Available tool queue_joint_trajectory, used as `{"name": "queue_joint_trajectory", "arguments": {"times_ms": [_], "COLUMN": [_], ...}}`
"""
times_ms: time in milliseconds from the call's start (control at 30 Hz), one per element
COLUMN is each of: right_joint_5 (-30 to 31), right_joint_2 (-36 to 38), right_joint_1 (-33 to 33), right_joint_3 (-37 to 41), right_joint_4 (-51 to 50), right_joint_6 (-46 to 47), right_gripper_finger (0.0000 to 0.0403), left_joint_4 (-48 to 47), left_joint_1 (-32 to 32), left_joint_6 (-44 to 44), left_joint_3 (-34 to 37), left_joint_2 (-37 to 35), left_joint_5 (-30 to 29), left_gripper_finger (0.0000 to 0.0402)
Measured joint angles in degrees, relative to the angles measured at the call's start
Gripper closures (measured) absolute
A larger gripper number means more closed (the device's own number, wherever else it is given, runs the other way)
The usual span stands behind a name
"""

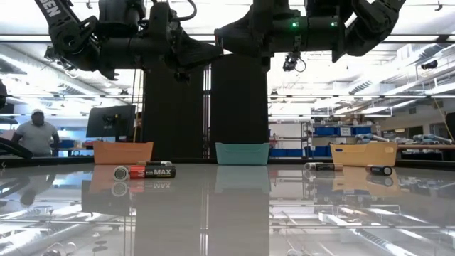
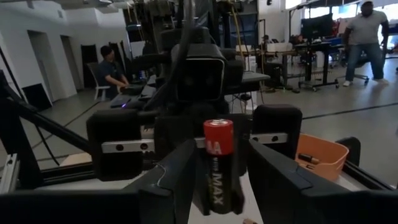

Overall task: Sort batteries
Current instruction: Put the red battery into the green bin

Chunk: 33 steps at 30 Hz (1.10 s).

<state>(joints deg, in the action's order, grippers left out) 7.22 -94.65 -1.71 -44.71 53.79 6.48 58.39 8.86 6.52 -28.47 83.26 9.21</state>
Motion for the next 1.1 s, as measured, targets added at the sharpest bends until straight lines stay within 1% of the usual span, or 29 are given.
{"name": "queue_joint_trajectory", "arguments": {"times_ms": [133,200,433,600,733,933,1000,1100], "right_joint_5": [-0.3,-1.1,-2.6,-2.7,-2.8,-2.7,-2.3,-1.9], "right_joint_2": [0.0,0.0,0.0,0.0,0.0,0.0,0.0,0.0], "right_joint_1": [-0.6,-0.9,-1.0,-1.0,-1.0,-1.0,-1.0,-1.1], "right_joint_3": [0.0,0.0,-0.5,-1.8,-1.9,-2.0,-2.0,-2.1], "right_joint_4": [-0.7,-1.1,-2.1,-5.1,-5.3,-5.8,-5.8,-6.1], "right_joint_6": [0.6,1.0,-0.7,-1.6,-1.7,-1.7,-1.2,-0.2], "right_gripper_finger": [0.0256,0.0268,0.0346,0.0346,0.0337,0.0336,0.0322,0.029], "left_joint_4": [0.0,0.0,0.0,-0.1,-0.2,-0.3,-0.4,-1.0], "left_joint_1": [0.0,0.0,0.0,0.0,0.0,0.0,0.0,0.0], "left_joint_6": [0.2,0.2,0.9,1.2,1.2,1.3,1.4,1.6], "left_joint_3": [0.0,0.0,0.1,0.2,0.2,0.2,0.2,0.0], "left_joint_2": [0.0,0.0,0.0,0.0,0.0,0.0,0.0,0.0], "left_joint_5": [0.0,0.0,0.0,-0.1,-0.1,-0.1,-0.1,0.1], "left_gripper_finger": [0.0351,0.0351,0.0351,0.0351,0.0351,0.0352,0.0354,0.0355]}}
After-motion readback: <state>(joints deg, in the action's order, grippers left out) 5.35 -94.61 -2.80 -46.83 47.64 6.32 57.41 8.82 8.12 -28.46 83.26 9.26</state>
